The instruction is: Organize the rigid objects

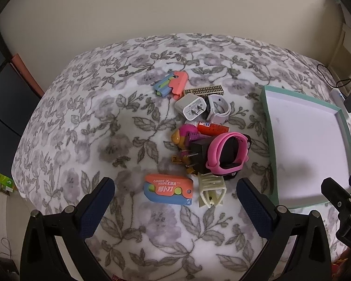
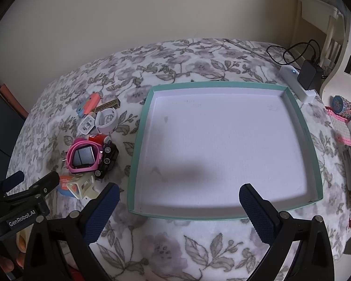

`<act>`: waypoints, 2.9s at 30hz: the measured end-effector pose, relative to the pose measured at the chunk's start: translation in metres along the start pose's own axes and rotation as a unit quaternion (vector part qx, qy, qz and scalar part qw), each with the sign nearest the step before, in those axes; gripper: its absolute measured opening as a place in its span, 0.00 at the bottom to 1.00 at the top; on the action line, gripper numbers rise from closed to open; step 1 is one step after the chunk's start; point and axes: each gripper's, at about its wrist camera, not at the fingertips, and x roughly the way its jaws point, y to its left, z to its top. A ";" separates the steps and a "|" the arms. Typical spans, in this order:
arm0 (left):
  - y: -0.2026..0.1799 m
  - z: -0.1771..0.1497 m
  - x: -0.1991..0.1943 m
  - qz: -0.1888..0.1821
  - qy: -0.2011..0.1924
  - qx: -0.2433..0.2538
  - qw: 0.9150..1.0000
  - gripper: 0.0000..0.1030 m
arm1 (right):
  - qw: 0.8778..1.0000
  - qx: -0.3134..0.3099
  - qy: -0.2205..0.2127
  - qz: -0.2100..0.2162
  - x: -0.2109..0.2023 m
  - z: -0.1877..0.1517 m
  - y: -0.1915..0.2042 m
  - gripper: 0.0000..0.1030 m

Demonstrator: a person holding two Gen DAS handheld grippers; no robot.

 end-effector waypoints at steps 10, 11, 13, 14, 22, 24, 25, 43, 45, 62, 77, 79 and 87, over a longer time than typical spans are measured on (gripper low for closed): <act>0.000 0.000 0.000 0.000 0.000 0.000 1.000 1.00 | 1.000 0.001 -0.007 -0.002 -0.002 0.001 -0.001 1.00; -0.001 0.000 0.000 0.000 0.000 -0.001 1.000 1.00 | 1.000 0.000 -0.009 -0.002 -0.003 0.001 0.000 1.00; -0.001 0.000 0.000 0.001 0.000 -0.001 1.000 1.00 | 1.000 0.000 -0.009 -0.002 -0.003 0.001 0.000 1.00; -0.001 0.000 0.000 0.001 0.000 -0.001 1.000 1.00 | 1.000 0.000 -0.009 -0.002 -0.002 0.001 0.000 1.00; -0.001 0.000 0.000 0.001 0.000 -0.001 1.000 1.00 | 1.000 0.003 -0.010 -0.009 -0.002 0.000 -0.001 1.00; -0.001 0.000 0.000 0.001 0.001 -0.001 1.000 1.00 | 1.000 0.006 -0.009 -0.011 -0.002 0.000 -0.002 1.00; -0.001 0.000 0.000 0.001 0.001 -0.001 1.000 1.00 | 1.000 0.007 -0.009 -0.012 -0.002 0.000 -0.003 1.00; -0.002 -0.001 0.001 0.001 0.002 0.000 1.000 1.00 | 1.000 0.004 -0.003 -0.016 0.000 -0.001 -0.002 1.00; -0.002 -0.001 0.001 0.002 0.002 0.000 1.000 1.00 | 1.000 0.004 -0.003 -0.016 0.001 -0.001 -0.002 1.00; 0.003 -0.001 0.001 -0.020 0.008 -0.014 1.000 1.00 | 1.000 -0.003 -0.012 -0.005 -0.001 0.000 0.002 1.00; 0.075 0.011 0.026 -0.001 0.055 -0.084 0.995 1.00 | 0.992 -0.094 0.025 0.086 0.026 0.004 0.087 1.00; 0.083 0.008 0.034 -0.002 0.064 -0.093 0.994 1.00 | 0.990 -0.099 0.039 0.092 0.035 0.002 0.097 1.00; 0.100 0.000 0.060 -0.018 0.088 -0.130 0.987 1.00 | 0.985 -0.120 0.072 0.101 0.064 -0.006 0.123 1.00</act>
